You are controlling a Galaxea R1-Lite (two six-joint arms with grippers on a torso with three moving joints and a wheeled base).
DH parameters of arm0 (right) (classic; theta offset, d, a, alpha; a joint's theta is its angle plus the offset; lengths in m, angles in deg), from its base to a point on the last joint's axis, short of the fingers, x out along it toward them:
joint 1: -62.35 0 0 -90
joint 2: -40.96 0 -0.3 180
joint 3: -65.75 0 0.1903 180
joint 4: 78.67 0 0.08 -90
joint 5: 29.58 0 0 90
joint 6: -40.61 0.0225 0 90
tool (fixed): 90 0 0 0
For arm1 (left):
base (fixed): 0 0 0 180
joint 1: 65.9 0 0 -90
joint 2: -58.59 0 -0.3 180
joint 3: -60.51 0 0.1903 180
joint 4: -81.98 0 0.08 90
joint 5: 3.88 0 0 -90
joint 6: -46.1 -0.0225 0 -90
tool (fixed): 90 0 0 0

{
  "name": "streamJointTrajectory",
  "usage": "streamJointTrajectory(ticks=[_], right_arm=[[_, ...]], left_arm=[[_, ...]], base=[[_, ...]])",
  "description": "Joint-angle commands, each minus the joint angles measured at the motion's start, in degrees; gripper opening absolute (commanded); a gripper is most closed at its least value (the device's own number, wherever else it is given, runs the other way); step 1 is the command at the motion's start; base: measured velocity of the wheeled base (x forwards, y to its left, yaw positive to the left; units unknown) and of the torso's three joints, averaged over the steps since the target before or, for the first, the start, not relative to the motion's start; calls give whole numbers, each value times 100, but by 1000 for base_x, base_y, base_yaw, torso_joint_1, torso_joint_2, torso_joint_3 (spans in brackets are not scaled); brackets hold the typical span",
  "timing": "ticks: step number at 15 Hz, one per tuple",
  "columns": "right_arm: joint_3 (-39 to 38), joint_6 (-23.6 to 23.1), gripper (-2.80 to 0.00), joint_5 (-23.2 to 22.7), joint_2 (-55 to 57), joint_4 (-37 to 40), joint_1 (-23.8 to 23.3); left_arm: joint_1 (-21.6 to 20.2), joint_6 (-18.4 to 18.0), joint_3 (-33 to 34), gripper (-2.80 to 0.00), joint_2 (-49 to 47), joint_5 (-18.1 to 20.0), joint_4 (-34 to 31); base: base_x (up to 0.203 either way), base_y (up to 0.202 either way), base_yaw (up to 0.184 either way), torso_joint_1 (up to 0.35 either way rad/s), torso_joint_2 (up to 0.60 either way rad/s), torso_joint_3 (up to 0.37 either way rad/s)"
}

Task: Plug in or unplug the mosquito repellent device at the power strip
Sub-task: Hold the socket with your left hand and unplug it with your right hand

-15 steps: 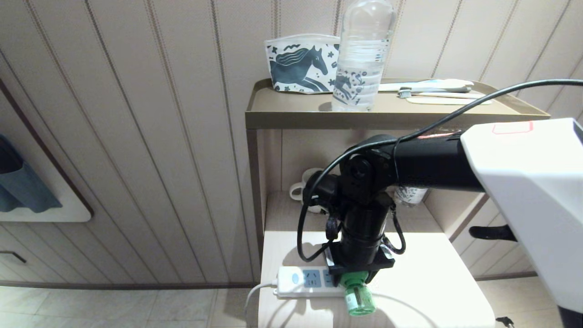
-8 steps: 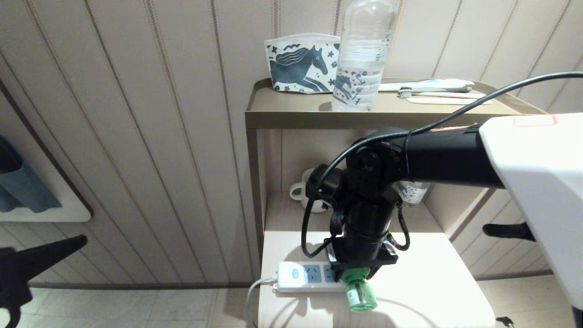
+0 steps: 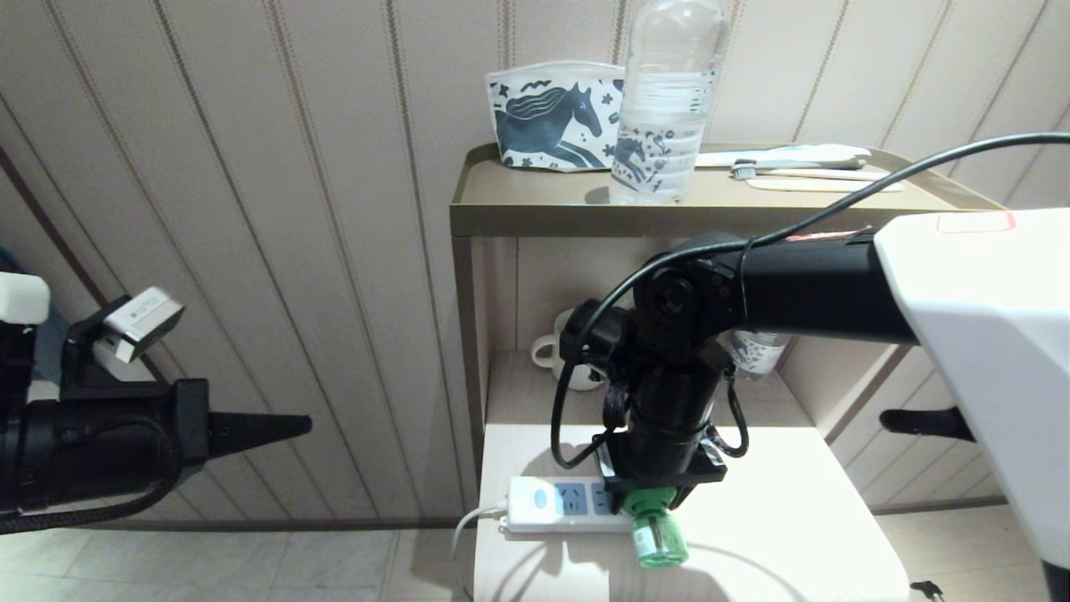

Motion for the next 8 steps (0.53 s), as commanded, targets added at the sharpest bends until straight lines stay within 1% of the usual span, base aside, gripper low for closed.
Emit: streamJointTrajectory(ticks=[1,3,6,8], right_arm=[[54,18,-280,-5,22,40,0],[63,18,-280,4,11,40,18],[103,18,-280,13,18,40,18],[158,18,-280,13,30,40,25]], left_arm=[[363,30,-65,-280,-532,27,-2],[666,45,-99,-280,-853,14,34],[999,149,-263,-280,-1416,-80,292],[1255,316,-459,-280,-1807,-373,401]], base=[[0,0,0,0,0,0],[0,0,0,0,0,0],[0,0,0,0,0,0],[0,0,0,0,0,0]])
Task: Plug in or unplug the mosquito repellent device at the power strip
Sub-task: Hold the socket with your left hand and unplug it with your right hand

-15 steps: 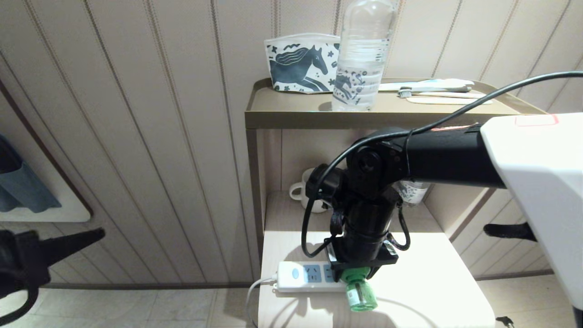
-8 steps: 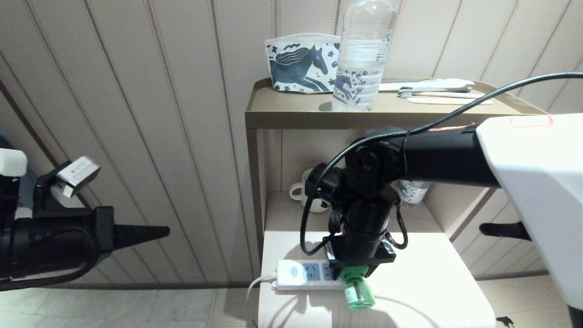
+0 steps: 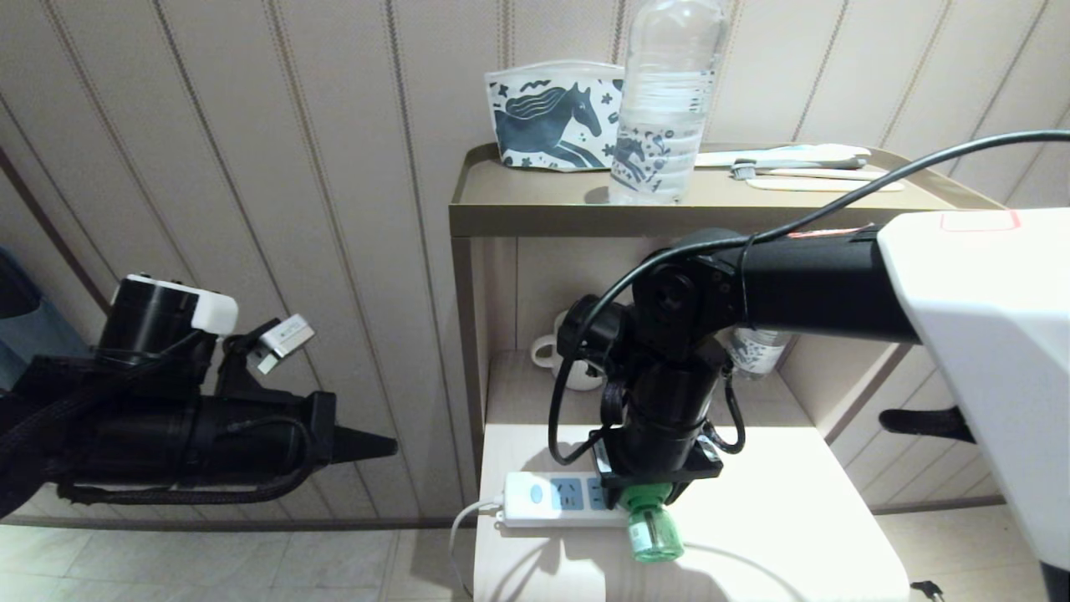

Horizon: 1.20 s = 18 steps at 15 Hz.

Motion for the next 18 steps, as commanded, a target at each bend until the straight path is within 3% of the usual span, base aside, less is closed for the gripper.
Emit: streamJointTrajectory(ticks=[1,6,16,18], right_arm=[[53,18,-280,2,13,36,-2],[79,18,-280,-14,219,13,-63],[236,18,-280,-7,263,-61,-89],[255,18,-280,-7,268,-61,-128]], left_arm=[[369,75,-189,-280,-566,-202,58],[1065,306,-656,-280,-1225,-492,348],[1578,487,-941,-280,-1962,-597,547],[1672,496,-1029,-280,-2041,-759,547]], base=[[0,0,0,0,0,0],[0,0,0,0,0,0],[0,0,0,0,0,0],[0,0,0,0,0,0]])
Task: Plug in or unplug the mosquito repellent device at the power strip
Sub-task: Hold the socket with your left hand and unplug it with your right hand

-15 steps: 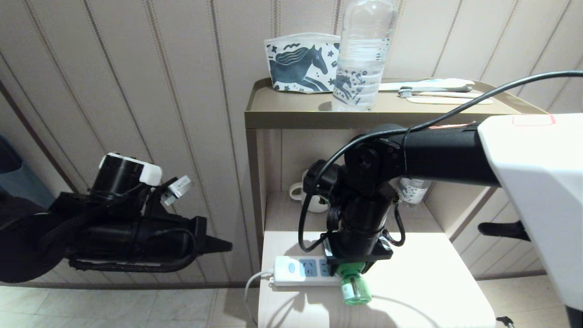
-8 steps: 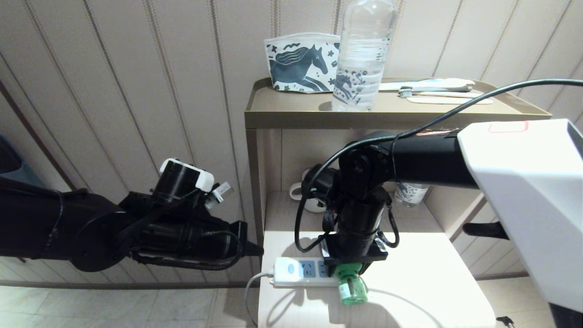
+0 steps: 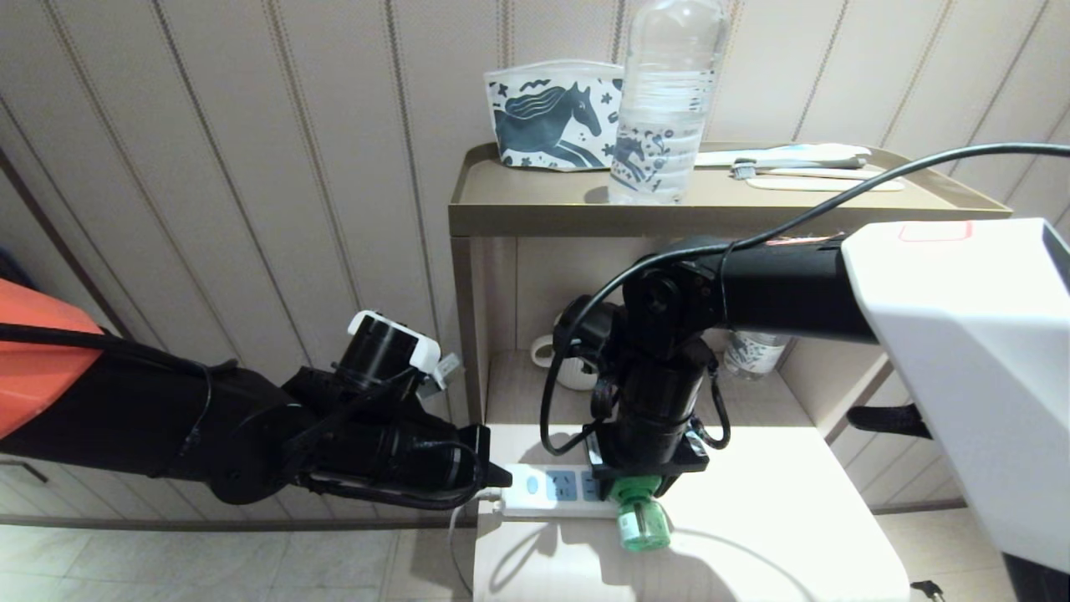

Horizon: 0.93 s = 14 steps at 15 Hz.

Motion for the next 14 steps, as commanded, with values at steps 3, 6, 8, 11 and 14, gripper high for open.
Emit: streamJointTrajectory(ticks=[3,6,8,11,14], right_arm=[[6,20,-280,1,1,34,-148],[6,12,-280,1,-8,34,-193],[15,12,-280,1,1,34,-202],[23,3,-280,1,1,26,-202],[35,7,-280,1,1,34,-193]], left_arm=[[230,215,-299,-280,-190,-94,4],[337,266,-508,-280,-335,-123,-13],[337,266,-589,-280,-457,-123,-34],[359,266,-621,-280,-614,-123,-31],[363,266,-689,-280,-808,-232,-6]], base=[[0,0,0,0,0,0],[0,0,0,0,0,0],[0,0,0,0,0,0],[0,0,0,0,0,0],[0,0,0,0,0,0]])
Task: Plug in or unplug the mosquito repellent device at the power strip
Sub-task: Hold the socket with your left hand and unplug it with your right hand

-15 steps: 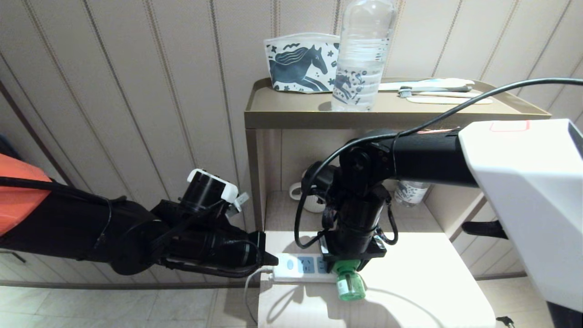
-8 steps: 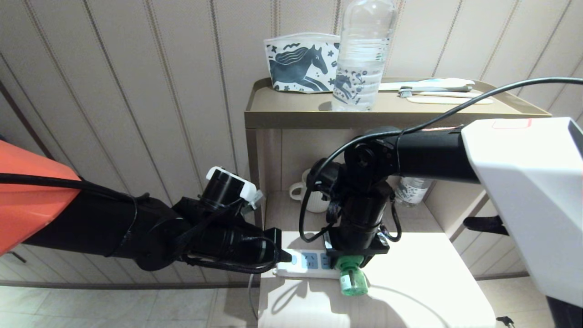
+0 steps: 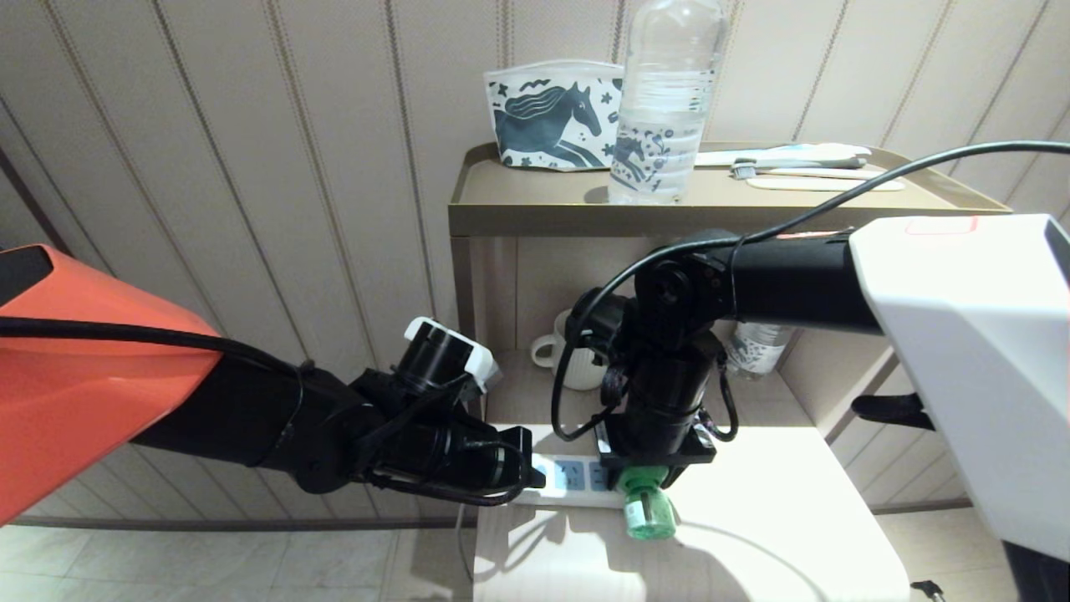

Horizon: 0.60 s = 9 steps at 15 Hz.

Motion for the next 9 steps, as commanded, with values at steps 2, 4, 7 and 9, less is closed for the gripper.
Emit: streamJointTrajectory(ticks=[2,4,7,9], right_arm=[[1,24,-280,1,2,35,18],[1,24,-280,1,10,35,18],[-6,24,-280,-7,10,35,18],[-17,24,-280,-7,10,35,18]], left_arm=[[1,21,-12,-280,-157,-15,20],[1,30,-21,-280,-209,-15,29],[9,30,-68,-280,-296,-20,33],[9,30,-132,-280,-306,-24,37]], base=[[0,0,0,0,0,0],[0,0,0,0,0,0],[0,0,0,0,0,0],[0,0,0,0,0,0]])
